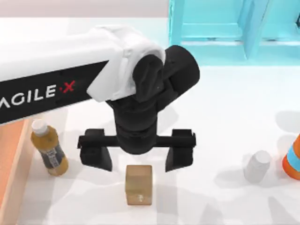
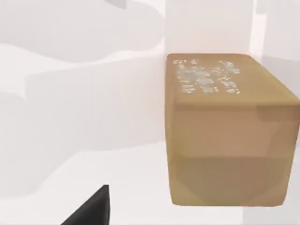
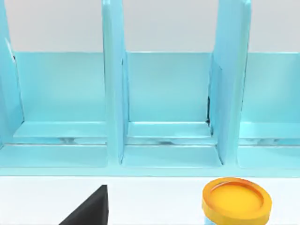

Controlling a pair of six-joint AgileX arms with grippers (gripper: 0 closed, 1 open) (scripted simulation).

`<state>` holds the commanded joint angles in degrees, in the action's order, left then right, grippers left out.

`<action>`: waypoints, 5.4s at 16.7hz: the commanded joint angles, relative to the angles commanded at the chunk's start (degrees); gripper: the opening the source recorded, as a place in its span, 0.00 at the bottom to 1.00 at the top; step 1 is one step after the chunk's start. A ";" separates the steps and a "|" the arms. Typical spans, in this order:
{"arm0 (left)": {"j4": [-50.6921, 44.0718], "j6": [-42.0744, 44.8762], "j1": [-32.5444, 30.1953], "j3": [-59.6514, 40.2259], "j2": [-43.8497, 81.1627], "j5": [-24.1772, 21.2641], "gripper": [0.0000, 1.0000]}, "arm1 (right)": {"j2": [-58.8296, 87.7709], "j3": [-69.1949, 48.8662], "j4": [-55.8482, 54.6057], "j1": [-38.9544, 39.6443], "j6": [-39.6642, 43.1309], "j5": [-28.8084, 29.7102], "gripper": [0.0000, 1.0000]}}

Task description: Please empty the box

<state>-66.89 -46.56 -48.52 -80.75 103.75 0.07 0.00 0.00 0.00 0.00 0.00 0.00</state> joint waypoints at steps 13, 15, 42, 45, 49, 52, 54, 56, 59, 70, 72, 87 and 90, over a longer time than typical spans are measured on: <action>-2.58 24.02 24.25 -11.71 1.04 -1.73 1.00 | 0.00 0.00 0.00 0.00 0.00 0.00 1.00; -4.00 32.84 32.75 -14.27 1.76 -1.79 1.00 | 0.00 0.00 0.00 0.00 0.00 0.00 1.00; 7.72 61.87 61.29 -2.01 9.69 0.12 1.00 | 0.00 0.00 0.00 0.00 0.00 0.00 1.00; 10.35 61.96 61.39 0.25 9.98 0.12 1.00 | 0.00 0.00 0.00 0.00 0.00 0.00 1.00; 10.36 61.96 61.39 0.26 9.98 0.12 1.00 | 0.00 0.00 0.00 0.00 0.00 0.00 1.00; 10.36 61.96 61.39 0.26 9.98 0.12 0.77 | 0.00 0.00 0.00 0.00 0.00 0.00 1.00; 10.36 61.96 61.39 0.26 9.98 0.12 0.62 | 0.00 0.00 0.00 0.00 0.00 0.00 1.00; 10.36 61.96 61.39 0.26 9.98 0.12 0.47 | 0.00 0.00 0.00 0.00 0.00 0.00 1.00; 10.36 61.96 61.39 0.26 9.98 0.12 0.25 | 0.00 0.00 0.00 0.00 0.00 0.00 1.00; 10.36 61.96 61.39 0.26 9.98 0.12 0.00 | 0.00 0.00 0.00 0.00 0.00 0.00 1.00; 10.21 62.07 61.31 0.13 9.73 0.06 0.00 | 0.00 0.00 0.00 0.00 0.00 0.00 1.00; -19.42 62.18 61.10 -26.61 6.21 -0.28 0.00 | 0.00 0.00 0.00 0.00 0.00 0.00 1.00; -18.46 61.71 61.02 -25.98 7.28 0.12 0.00 | 0.00 0.00 0.00 0.00 0.00 0.00 1.00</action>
<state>-85.35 15.15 12.50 -106.74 111.03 0.19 0.00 0.00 0.00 0.00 0.00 0.00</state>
